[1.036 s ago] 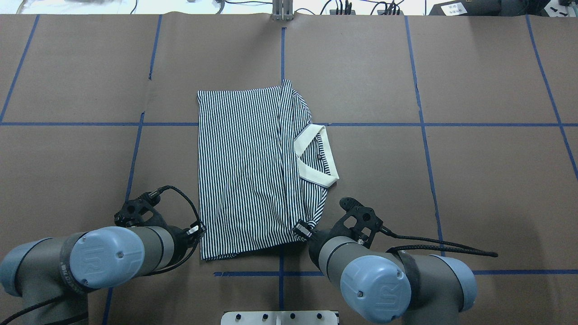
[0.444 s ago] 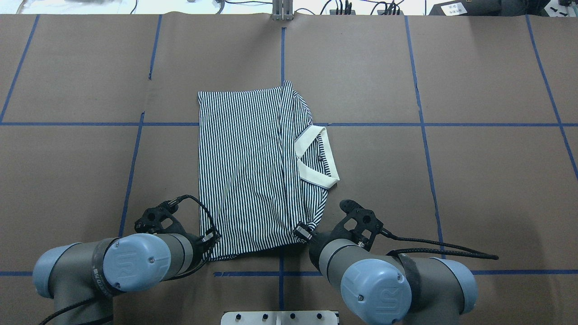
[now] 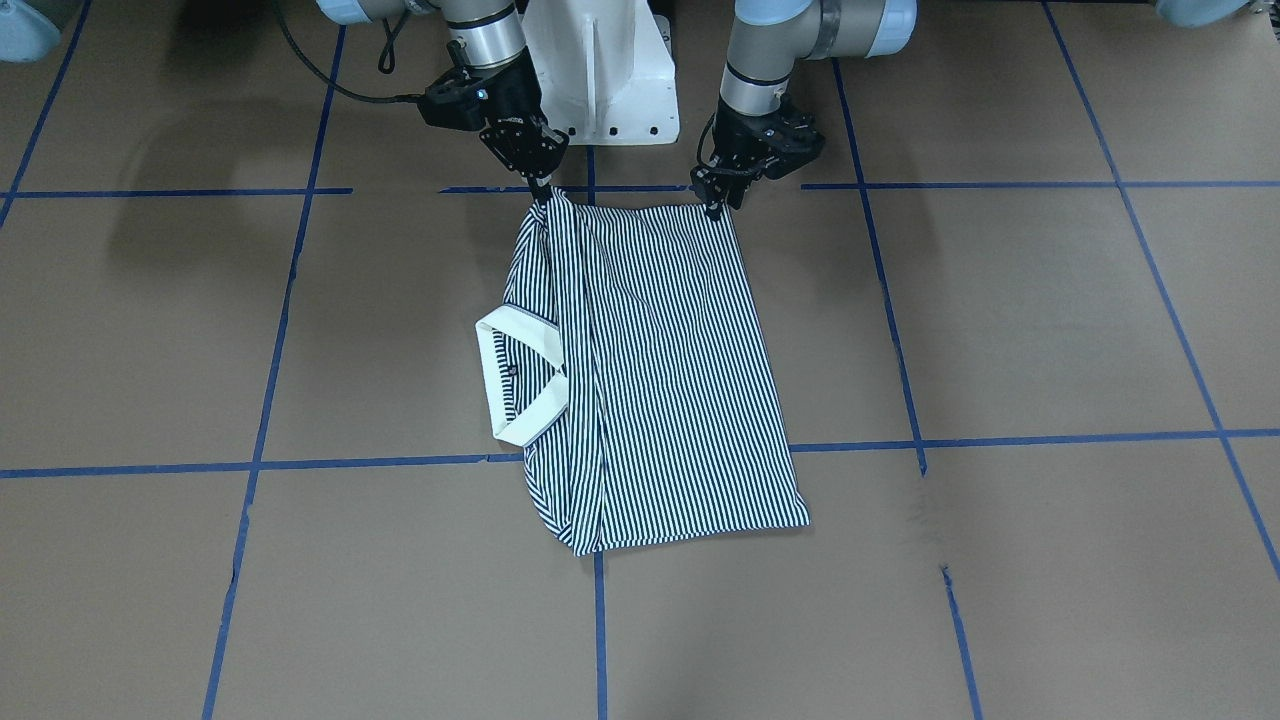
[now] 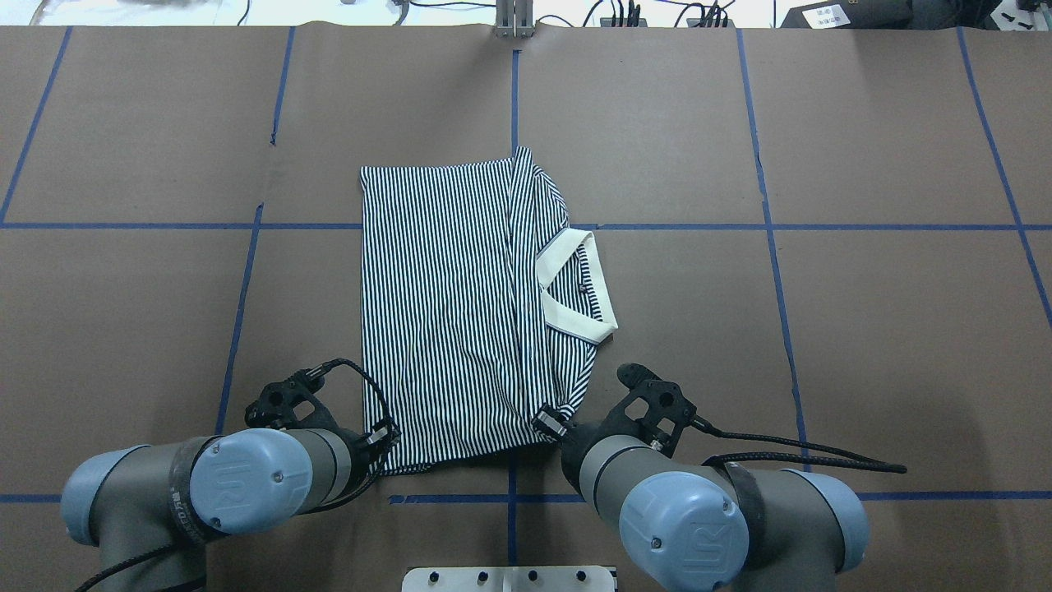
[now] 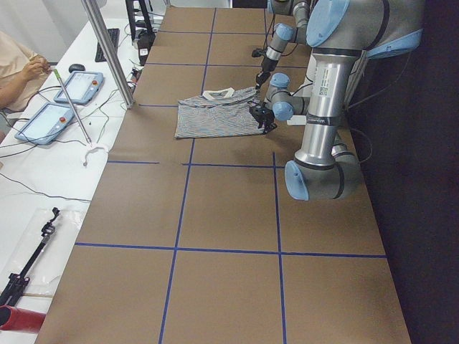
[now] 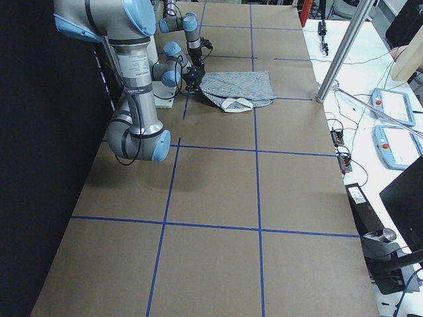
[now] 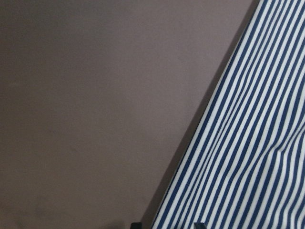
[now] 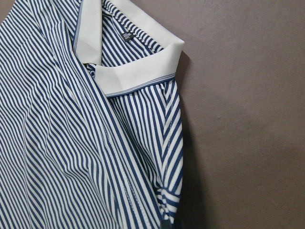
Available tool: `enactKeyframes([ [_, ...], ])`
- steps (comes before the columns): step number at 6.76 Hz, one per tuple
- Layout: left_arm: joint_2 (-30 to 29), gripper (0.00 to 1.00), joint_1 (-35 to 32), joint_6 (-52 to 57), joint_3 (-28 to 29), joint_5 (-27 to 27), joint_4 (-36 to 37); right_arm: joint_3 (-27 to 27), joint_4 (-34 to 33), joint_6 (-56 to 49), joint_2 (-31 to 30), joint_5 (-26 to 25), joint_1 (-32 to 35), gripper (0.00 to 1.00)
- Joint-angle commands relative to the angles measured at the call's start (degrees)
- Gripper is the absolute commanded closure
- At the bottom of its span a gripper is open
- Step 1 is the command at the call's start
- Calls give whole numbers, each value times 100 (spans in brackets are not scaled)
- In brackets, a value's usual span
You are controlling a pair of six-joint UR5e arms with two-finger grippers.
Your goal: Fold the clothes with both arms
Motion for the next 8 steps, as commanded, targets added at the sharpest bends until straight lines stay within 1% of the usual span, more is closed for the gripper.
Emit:
enactKeyframes([
  [1, 13, 55, 13, -10, -1, -9, 68, -3, 0, 0, 11, 0, 0, 100],
  [2, -5, 62, 22, -10, -1, -9, 69, -3, 0, 0, 19, 0, 0, 100],
  [6, -31, 63, 101, -89, -10, -9, 69, 14, -9, 0, 20, 0, 0, 100],
  [7, -23, 65, 136, -98, -10, -9, 77, 14, 0, 0, 20, 0, 8, 100],
  [8, -31, 84, 137, -168, -19, -9, 78, 14, 0, 0, 20, 0, 9, 100],
])
